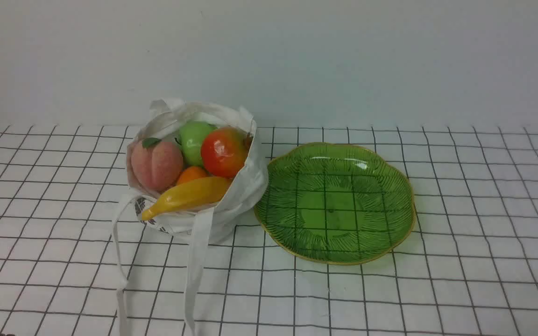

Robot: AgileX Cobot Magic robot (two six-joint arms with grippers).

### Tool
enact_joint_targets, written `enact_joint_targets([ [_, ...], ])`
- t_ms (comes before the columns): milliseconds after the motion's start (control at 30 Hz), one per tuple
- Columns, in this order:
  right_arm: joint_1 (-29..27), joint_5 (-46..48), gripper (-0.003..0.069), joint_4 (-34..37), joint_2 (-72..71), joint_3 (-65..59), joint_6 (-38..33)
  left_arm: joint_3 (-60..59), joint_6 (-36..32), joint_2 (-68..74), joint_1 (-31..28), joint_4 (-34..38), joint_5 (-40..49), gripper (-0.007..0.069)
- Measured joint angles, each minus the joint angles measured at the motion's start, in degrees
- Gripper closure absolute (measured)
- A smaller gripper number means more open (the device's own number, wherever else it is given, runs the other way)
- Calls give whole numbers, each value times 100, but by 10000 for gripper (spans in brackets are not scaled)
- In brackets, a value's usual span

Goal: Take the fruit out of the bag on the white checkered tablecloth and place them on the plate.
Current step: 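Reach into the white bag and grasp the banana with the left gripper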

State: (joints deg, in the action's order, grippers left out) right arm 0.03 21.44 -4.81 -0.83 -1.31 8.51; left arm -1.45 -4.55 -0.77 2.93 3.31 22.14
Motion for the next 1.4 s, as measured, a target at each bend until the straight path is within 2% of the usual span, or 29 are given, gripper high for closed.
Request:
enact_joint_targets([
  [1067, 0, 0, 673, 0, 0, 0, 0, 0, 66, 0, 0, 107, 0, 632],
  [1100, 0, 0, 673, 0, 0, 0, 0, 0, 152, 0, 0, 209, 0, 632],
  [1167, 0, 0, 673, 0, 0, 0, 0, 0, 586, 0, 0, 857, 0, 632],
  [1233, 0, 0, 673, 0, 0, 0, 0, -5, 1217, 0, 0, 2035, 4, 632],
  [1400, 0, 0, 673, 0, 0, 0, 0, -15, 1959, 0, 0, 3959, -2, 632],
])
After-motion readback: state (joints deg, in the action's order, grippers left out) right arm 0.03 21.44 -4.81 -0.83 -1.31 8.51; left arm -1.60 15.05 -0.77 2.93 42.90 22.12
